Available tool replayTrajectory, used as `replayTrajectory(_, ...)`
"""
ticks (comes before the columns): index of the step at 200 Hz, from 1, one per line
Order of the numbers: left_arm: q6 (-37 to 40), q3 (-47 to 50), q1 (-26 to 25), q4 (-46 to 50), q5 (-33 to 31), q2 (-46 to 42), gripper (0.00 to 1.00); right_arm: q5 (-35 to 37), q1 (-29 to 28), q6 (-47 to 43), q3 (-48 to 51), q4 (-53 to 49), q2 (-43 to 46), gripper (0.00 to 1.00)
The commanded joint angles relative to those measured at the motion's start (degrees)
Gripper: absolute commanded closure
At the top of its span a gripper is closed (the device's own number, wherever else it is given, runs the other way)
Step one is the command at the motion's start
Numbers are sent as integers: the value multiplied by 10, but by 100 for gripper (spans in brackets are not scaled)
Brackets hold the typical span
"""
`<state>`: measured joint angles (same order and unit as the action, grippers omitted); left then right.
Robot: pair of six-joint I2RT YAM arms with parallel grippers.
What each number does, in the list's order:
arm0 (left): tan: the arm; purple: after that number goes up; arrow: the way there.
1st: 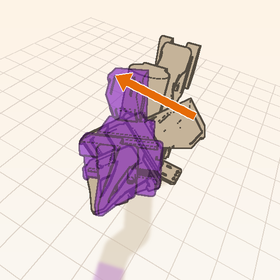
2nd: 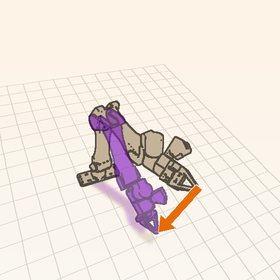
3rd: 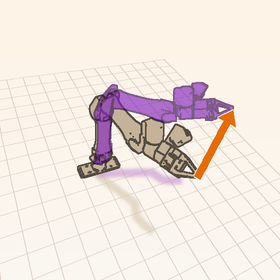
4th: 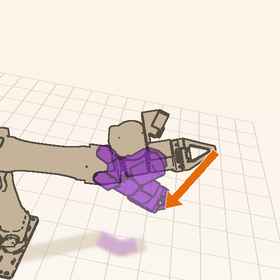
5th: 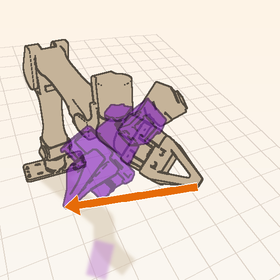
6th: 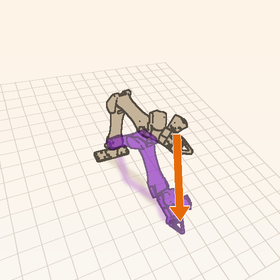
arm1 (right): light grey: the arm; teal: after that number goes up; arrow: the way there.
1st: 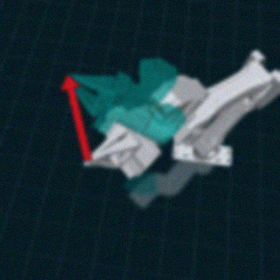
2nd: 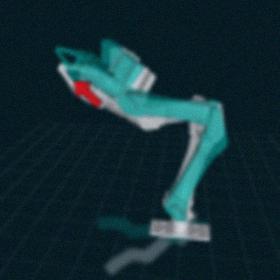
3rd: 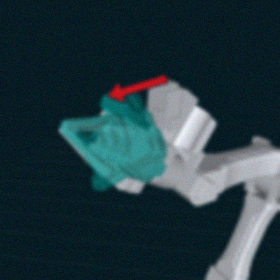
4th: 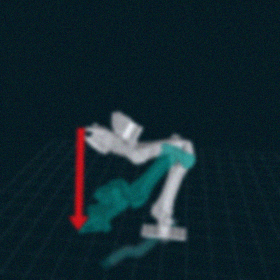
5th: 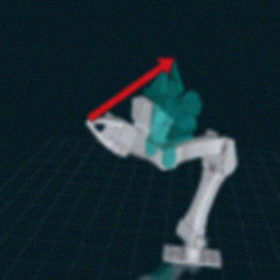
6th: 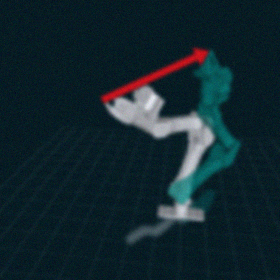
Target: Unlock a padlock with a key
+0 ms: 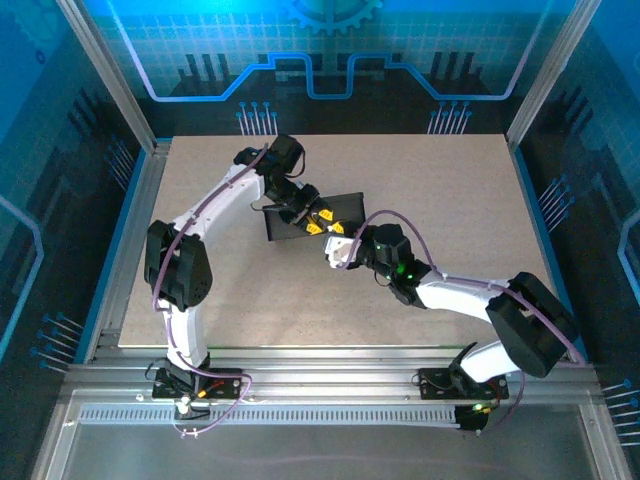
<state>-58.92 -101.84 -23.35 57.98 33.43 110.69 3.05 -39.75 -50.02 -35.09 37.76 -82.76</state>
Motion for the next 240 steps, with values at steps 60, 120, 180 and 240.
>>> replayTrajectory(60, -8, 0, 4, -12, 57, -14, 100, 23, -16, -28, -32, 18, -43, 86)
replayTrajectory(120, -7, 10, 4, -21, 51, -18, 100, -37, 6, 75, -60, -58, -8, 94)
replayTrajectory(180, -40, 46, 4, -83, 55, -34, 100, -102, 24, 249, -47, -52, -4, 97)
replayTrajectory(240, -51, 72, 3, -120, 56, -47, 100, -150, 42, 530, -41, -13, -18, 100)
